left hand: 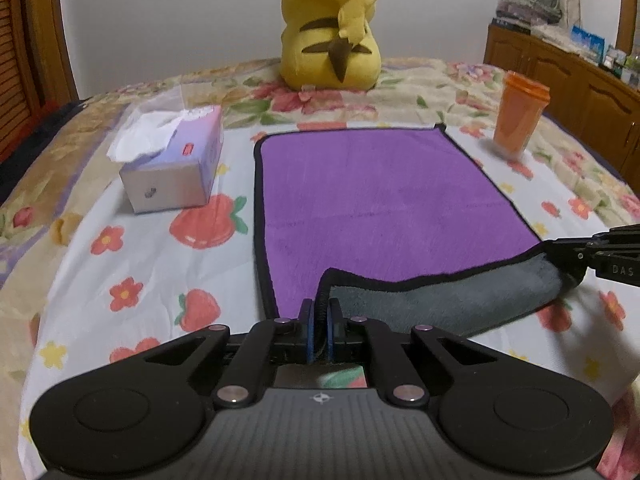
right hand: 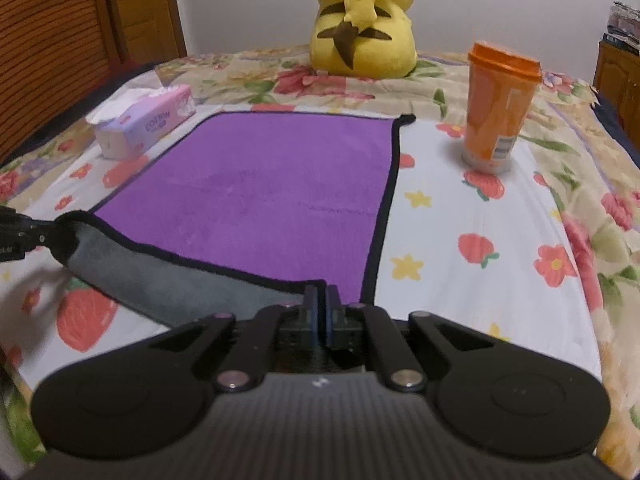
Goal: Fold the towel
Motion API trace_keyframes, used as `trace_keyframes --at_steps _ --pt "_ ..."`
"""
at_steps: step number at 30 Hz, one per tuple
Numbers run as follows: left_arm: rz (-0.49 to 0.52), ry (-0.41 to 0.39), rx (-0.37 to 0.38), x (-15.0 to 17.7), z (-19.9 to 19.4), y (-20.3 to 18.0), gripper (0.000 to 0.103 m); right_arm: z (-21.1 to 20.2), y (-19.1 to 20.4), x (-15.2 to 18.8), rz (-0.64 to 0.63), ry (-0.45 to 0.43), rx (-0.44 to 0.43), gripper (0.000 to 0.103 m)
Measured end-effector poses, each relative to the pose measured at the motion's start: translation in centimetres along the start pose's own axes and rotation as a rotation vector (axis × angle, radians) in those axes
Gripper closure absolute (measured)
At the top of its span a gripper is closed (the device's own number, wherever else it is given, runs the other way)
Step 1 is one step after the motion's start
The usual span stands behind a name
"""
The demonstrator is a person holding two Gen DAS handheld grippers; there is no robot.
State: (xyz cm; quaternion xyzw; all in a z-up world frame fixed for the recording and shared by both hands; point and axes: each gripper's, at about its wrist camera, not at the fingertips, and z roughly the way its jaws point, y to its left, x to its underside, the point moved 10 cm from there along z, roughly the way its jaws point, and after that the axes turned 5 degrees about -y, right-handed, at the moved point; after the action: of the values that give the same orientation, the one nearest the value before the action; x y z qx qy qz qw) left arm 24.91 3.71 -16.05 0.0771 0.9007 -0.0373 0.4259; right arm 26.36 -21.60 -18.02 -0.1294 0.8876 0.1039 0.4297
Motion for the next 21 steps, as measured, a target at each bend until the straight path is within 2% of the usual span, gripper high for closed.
trace_keyframes --at_steps 21 --pt "-0.025 -0.133 0.008 -3.1 -2.5 -0.1 0.094 -1.2 -0.6 -3.2 0.008 -0.105 -0.034 0.099"
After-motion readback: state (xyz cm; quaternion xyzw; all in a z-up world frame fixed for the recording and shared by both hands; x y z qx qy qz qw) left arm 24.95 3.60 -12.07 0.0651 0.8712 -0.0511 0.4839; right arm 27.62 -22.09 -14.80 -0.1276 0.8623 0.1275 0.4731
